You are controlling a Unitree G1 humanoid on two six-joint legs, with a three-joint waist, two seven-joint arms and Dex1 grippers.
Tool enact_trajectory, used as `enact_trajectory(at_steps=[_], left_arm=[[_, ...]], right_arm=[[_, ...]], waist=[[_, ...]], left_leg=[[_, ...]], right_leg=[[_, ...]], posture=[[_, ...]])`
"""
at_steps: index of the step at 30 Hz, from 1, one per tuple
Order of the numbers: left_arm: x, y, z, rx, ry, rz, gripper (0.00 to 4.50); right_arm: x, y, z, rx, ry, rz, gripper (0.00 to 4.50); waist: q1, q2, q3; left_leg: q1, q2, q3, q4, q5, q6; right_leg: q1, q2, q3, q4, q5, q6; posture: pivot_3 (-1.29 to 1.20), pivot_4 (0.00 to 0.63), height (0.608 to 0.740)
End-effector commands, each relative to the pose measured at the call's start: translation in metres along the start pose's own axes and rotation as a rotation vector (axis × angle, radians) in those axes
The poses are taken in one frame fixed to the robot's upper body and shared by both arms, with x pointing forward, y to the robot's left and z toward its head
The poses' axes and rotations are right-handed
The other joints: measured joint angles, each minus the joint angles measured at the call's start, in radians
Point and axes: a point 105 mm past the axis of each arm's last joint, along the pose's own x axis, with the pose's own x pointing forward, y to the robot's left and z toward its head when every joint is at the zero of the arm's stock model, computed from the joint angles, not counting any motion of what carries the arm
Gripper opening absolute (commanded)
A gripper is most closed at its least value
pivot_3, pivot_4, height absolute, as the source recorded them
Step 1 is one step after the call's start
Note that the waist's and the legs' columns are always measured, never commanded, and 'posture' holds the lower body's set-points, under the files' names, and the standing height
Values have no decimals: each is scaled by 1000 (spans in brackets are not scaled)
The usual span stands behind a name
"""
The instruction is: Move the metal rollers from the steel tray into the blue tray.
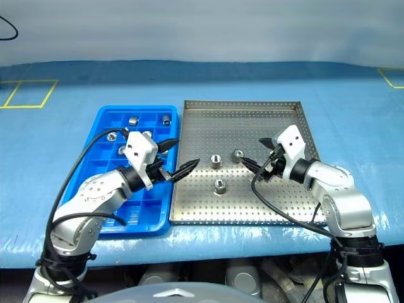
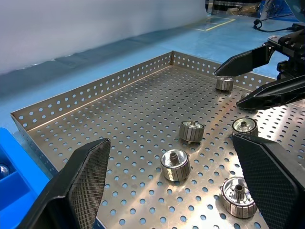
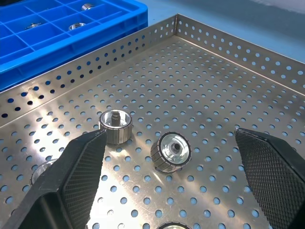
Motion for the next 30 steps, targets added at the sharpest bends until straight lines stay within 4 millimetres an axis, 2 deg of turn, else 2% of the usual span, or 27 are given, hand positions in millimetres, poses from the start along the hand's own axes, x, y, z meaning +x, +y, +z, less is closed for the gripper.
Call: enact_trajectory(at_steps=[1,21,30], left_arm=[[0,-1,8,30,-33,0,4439],[3,-5,4,2,-40,-7,4439],[21,-17,2,-15,-48,-84,4439]], right_arm=[[1,0,12,-38,-36,-7,4491],[4,4,12,-38,-49,-4,4491],[1,4,13,-48,-57,-23,4491]], waist=[[0,0,0],[-1,0,0],[-3,0,0]], left_leg=[[0,0,0,0,0,0],[0,0,0,0,0,0],[0,0,0,1,0,0]], right_leg=[[0,0,0,0,0,0],[0,0,0,0,0,0],[0,0,0,0,0,0]], posture=[[-119,150,740],[-131,150,740],[-180,150,740]])
